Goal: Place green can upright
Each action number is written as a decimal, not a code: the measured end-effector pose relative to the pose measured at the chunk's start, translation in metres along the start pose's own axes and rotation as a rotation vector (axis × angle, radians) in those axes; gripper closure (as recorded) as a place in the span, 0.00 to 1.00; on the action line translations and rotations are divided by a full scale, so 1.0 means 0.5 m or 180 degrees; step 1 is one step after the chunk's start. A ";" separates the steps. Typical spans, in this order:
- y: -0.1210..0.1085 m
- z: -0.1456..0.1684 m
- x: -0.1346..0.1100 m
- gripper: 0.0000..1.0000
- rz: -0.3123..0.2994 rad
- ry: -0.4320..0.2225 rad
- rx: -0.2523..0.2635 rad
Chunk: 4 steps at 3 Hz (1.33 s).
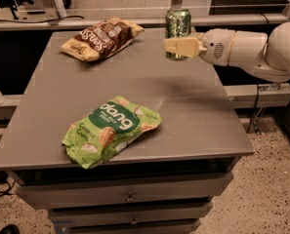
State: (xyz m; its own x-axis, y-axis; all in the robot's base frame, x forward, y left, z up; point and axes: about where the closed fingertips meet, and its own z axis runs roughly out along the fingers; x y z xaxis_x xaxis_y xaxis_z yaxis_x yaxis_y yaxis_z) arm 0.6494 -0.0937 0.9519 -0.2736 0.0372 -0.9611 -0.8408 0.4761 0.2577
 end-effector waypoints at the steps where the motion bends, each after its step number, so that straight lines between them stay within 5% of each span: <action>1: -0.002 -0.004 0.019 1.00 -0.0448 0.0240 -0.0171; 2: -0.007 -0.019 0.034 1.00 -0.0785 0.0344 -0.0394; 4: -0.037 -0.054 0.088 1.00 -0.1125 0.0247 -0.0817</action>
Offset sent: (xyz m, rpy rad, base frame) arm -0.0103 -0.0287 -0.0262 -0.2484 -0.2786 0.2759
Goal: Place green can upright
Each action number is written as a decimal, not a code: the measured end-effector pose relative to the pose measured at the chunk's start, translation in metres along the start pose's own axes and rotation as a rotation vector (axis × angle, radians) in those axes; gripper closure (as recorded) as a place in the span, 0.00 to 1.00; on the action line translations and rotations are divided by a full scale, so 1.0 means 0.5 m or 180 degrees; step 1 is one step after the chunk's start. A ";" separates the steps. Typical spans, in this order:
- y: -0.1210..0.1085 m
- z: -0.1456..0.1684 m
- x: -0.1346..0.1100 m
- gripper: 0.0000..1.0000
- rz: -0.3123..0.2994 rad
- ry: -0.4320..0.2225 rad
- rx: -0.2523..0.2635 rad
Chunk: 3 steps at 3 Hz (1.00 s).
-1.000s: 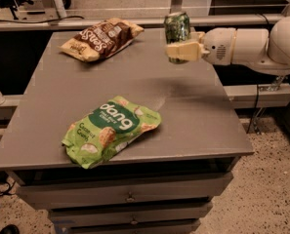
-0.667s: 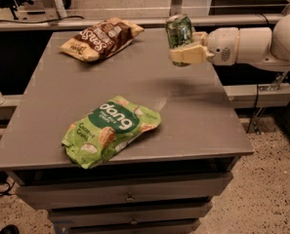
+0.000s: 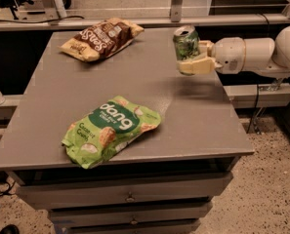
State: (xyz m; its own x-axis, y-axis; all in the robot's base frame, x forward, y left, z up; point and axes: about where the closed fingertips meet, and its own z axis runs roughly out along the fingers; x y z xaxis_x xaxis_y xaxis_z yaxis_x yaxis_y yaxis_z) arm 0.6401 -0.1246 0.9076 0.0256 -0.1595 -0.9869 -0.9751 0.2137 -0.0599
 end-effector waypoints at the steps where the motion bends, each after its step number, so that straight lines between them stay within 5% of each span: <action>1: 0.000 -0.017 0.041 1.00 -0.0050 -0.0119 -0.0086; 2: -0.001 -0.034 0.072 1.00 -0.0026 -0.0281 -0.0138; 3: -0.003 -0.047 0.091 0.82 0.0005 -0.0403 -0.0112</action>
Offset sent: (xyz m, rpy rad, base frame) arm -0.0045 -0.0449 -0.0523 0.1521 -0.0193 0.0607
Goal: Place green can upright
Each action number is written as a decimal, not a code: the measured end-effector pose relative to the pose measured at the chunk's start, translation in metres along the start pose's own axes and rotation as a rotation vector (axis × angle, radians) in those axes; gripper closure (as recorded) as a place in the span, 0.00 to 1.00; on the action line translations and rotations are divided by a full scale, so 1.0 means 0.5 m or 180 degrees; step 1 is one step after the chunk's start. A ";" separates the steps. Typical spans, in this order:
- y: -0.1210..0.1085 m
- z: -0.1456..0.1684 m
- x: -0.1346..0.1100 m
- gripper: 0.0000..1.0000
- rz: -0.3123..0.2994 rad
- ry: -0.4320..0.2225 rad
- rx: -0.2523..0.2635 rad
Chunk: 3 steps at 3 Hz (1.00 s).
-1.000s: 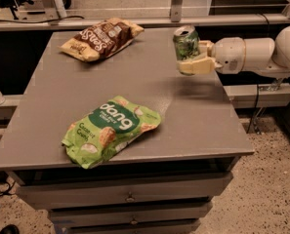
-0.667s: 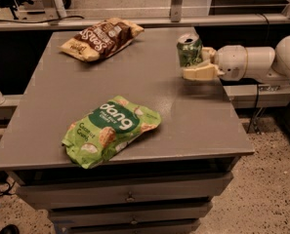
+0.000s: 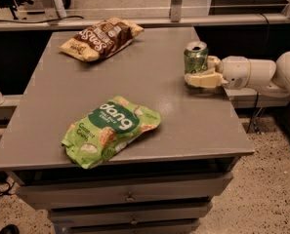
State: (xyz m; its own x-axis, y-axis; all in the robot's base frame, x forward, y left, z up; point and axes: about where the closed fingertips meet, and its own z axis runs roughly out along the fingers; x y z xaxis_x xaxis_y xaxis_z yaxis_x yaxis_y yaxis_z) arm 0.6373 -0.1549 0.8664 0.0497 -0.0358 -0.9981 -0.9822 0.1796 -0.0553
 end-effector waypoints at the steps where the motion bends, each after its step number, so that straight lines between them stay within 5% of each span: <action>1: -0.003 -0.008 0.010 0.59 0.0013 -0.0061 0.0043; 3: -0.003 -0.016 0.017 0.13 0.0013 -0.0088 0.0094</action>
Offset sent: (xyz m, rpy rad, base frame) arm -0.0003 -0.0181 -0.0100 0.0364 -0.0037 -0.0440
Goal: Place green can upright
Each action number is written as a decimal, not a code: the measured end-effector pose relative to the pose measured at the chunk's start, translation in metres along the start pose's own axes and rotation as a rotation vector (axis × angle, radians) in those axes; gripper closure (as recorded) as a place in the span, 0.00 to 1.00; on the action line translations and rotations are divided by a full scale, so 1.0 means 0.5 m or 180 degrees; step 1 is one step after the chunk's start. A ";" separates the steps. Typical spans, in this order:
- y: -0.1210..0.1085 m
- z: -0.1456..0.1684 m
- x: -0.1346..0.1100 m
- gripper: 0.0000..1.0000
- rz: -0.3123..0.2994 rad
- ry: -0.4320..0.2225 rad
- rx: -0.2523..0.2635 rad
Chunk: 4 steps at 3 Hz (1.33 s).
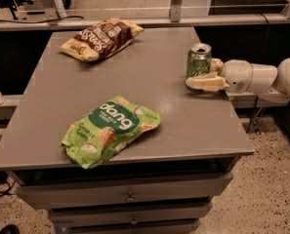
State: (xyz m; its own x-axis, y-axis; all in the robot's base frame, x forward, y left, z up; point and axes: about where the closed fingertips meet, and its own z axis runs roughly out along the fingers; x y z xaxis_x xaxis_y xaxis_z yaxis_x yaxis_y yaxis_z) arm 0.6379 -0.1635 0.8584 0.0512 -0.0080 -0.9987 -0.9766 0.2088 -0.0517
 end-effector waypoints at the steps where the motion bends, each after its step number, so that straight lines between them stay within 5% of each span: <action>1: -0.001 0.000 0.001 0.00 0.0000 0.0017 0.0019; 2: -0.002 0.001 -0.001 0.00 -0.0008 0.0034 0.0036; 3: 0.015 -0.010 -0.061 0.00 -0.0226 0.0072 0.0121; 4: 0.068 -0.047 -0.197 0.00 -0.0687 -0.0005 0.0271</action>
Offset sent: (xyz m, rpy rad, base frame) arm 0.0015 -0.0075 0.0025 -0.0247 -0.0031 -0.0373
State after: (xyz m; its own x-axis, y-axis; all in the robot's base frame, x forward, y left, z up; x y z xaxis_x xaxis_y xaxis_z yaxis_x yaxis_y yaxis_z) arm 0.5949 -0.1785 0.9549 0.2573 -0.0599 -0.9645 -0.9218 0.2841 -0.2636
